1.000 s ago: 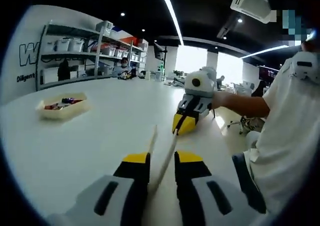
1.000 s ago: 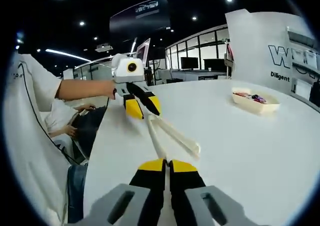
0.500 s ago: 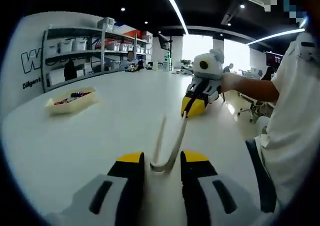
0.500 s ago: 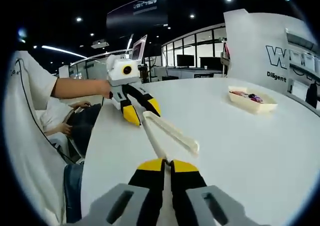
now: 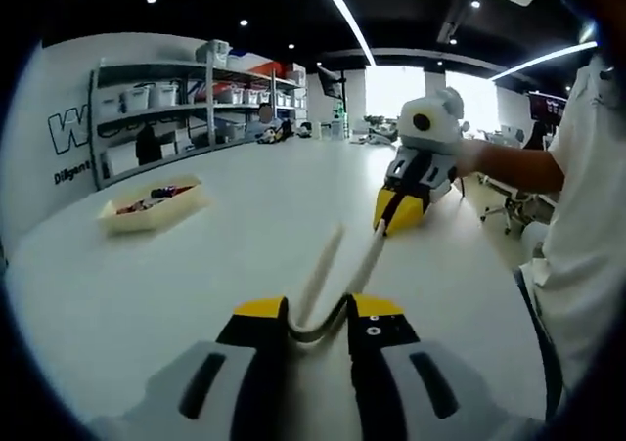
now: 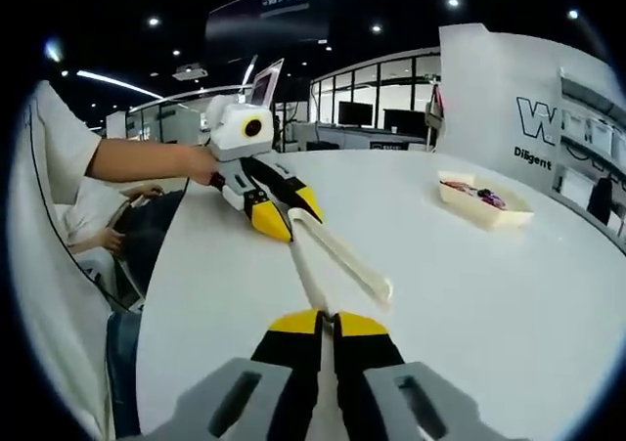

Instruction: Place the target food into the container with the food tongs after gripping and lifting it, then release it inside without dropping or visibly crushing the food.

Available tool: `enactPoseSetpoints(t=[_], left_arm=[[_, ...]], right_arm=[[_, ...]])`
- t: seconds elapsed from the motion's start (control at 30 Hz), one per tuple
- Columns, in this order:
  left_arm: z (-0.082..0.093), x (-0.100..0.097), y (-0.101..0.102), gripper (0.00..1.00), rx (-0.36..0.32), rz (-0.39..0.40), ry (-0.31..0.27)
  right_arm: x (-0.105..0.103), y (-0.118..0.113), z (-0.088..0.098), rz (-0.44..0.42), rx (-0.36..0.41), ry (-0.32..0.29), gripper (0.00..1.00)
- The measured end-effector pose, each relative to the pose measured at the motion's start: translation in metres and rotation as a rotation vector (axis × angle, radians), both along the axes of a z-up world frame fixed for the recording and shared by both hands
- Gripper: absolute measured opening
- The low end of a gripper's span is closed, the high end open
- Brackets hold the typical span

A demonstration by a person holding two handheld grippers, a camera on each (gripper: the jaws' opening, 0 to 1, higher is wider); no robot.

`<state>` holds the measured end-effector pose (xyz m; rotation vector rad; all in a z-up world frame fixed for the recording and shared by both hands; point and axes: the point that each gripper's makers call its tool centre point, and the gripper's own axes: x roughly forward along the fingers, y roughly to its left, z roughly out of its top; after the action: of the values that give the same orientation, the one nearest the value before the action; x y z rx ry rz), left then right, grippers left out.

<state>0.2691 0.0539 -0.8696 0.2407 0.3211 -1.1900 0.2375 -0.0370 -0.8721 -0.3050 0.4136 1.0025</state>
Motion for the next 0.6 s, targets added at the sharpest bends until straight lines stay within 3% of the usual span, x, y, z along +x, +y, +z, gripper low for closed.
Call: enactPoseSetpoints(t=[0.17, 0.23, 0.3, 0.37, 0.4, 0.57, 0.6], left_arm=[[0.000, 0.000, 0.000, 0.23, -0.013, 0.008, 0.001], [0.004, -0.002, -0.004, 0.25, -0.095, 0.041, 0.109], [0.005, -0.002, -0.005, 0.29, -0.113, 0.042, 0.115], [0.012, 0.002, -0.004, 0.32, -0.110, 0.038, 0.017], [0.014, 0.002, -0.003, 0.33, -0.114, 0.047, 0.008], [0.024, 0.002, -0.003, 0.44, -0.149, 0.094, 0.020], [0.026, 0.003, -0.002, 0.47, -0.177, 0.133, 0.065]], right_arm=[[0.002, -0.001, -0.001, -0.007, -0.039, -0.021, 0.00], [0.004, -0.005, 0.000, -0.022, -0.054, -0.052, 0.02], [0.009, -0.010, 0.002, -0.050, -0.063, -0.080, 0.13], [0.010, -0.014, 0.005, -0.071, -0.056, -0.096, 0.26], [0.010, -0.016, 0.006, -0.083, -0.050, -0.094, 0.30], [0.014, -0.022, 0.017, -0.140, -0.009, -0.102, 0.43], [0.016, -0.023, 0.021, -0.157, 0.004, -0.109, 0.45]])
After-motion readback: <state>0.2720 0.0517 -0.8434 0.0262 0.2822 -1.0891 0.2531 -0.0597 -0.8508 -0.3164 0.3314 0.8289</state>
